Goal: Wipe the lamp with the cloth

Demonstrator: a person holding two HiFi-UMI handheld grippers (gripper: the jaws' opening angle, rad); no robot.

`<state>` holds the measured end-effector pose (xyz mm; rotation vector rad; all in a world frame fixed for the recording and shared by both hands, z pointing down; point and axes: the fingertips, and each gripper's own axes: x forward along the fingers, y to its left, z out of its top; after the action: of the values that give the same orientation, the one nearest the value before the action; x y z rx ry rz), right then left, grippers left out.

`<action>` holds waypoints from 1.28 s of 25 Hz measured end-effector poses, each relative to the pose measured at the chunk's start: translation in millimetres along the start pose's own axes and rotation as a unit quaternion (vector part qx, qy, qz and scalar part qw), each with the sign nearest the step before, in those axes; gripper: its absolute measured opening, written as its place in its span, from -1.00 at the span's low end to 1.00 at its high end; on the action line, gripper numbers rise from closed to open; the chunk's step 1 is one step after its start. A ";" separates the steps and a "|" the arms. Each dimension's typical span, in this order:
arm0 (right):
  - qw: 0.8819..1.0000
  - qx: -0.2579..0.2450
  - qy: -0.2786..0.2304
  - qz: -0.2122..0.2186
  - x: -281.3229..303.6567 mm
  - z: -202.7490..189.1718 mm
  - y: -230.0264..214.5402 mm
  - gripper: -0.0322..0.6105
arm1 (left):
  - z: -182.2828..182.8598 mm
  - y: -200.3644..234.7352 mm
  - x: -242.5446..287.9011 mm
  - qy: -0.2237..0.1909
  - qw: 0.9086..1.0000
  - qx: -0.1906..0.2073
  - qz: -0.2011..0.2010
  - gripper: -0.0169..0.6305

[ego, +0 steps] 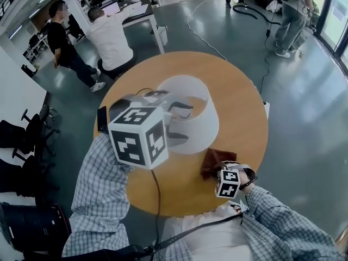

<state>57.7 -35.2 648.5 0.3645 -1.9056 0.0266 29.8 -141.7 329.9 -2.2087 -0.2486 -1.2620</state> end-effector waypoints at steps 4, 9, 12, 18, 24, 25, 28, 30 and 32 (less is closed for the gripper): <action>1.000 -0.001 0.002 -0.003 0.0 -0.8 0.3 -0.71 | 6.8 15.1 -28.9 -0.079 0.993 -0.037 0.074 0.00; 1.000 0.006 -0.001 -0.005 -0.2 -2.2 -1.5 -0.70 | 1.1 28.3 -93.0 -0.180 0.961 -0.085 0.190 0.02; 1.000 0.012 -0.007 0.000 1.1 -2.4 1.6 -0.67 | -29.8 18.8 -120.9 -0.208 0.931 -0.165 0.252 0.02; 0.999 0.034 -0.018 0.020 -1.9 -1.4 2.9 -0.45 | -89.1 -32.1 -120.4 -0.221 0.881 -0.301 0.290 0.02; 0.991 0.107 -0.063 0.052 -11.8 7.9 7.6 0.11 | -121.9 -87.1 -68.3 -0.224 0.846 -0.401 0.270 0.02; 0.989 0.118 -0.074 0.048 -16.7 9.4 4.8 0.13 | -123.1 -91.4 -62.1 -0.226 0.840 -0.408 0.275 0.02; 0.978 0.167 -0.122 0.018 -36.8 14.8 -9.6 0.10 | -116.2 -103.0 -40.0 -0.251 0.827 -0.417 0.280 0.02; 0.964 0.203 -0.169 -0.003 -51.0 20.8 -20.4 -0.08 | -104.6 -108.4 -24.6 -0.265 0.824 -0.422 0.271 0.01; 0.945 0.235 -0.228 -0.012 -70.7 34.0 -29.7 -0.39 | -89.0 -111.6 -10.7 -0.283 0.818 -0.424 0.265 -0.01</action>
<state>56.6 -53.2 566.6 0.7700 -2.3458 0.4189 -88.4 -99.7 398.8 -3.0408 0.8302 -0.3673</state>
